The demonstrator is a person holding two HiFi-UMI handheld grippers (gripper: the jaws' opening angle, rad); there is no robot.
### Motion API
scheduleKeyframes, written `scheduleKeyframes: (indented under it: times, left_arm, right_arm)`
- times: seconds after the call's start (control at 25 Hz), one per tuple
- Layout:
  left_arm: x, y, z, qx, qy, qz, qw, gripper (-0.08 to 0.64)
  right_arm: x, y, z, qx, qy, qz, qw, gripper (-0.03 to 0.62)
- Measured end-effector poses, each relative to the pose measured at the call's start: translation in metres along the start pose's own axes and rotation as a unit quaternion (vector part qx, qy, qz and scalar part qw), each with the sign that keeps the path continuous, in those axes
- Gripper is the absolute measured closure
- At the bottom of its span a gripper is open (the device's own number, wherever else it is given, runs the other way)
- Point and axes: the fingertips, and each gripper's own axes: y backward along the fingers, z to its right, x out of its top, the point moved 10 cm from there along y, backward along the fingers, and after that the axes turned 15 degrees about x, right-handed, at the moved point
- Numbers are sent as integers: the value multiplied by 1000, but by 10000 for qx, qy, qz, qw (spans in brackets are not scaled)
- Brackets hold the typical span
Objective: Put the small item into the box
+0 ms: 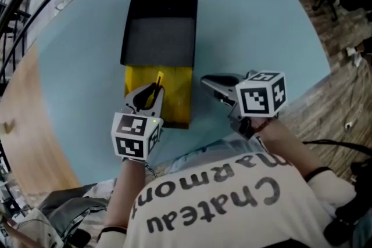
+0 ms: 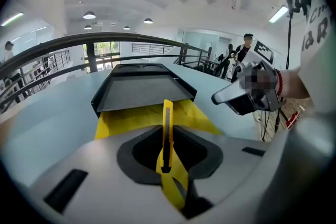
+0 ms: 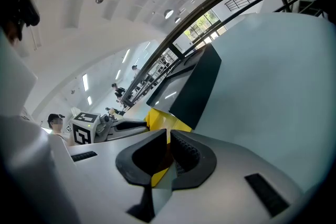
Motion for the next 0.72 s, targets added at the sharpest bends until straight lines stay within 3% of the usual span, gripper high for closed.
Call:
scheduleKeyframes:
  times: [0.4,0.72]
  left_arm:
    - [-8,-10,7,53,-574,-475,9972,497]
    - [-12,-14,12,37,-1231,-881,9885,497]
  right_arm:
    - [-6,1,-5,-82,22,-136,9999,545]
    - [-7,0,-8,-63,5,-163,9998,545]
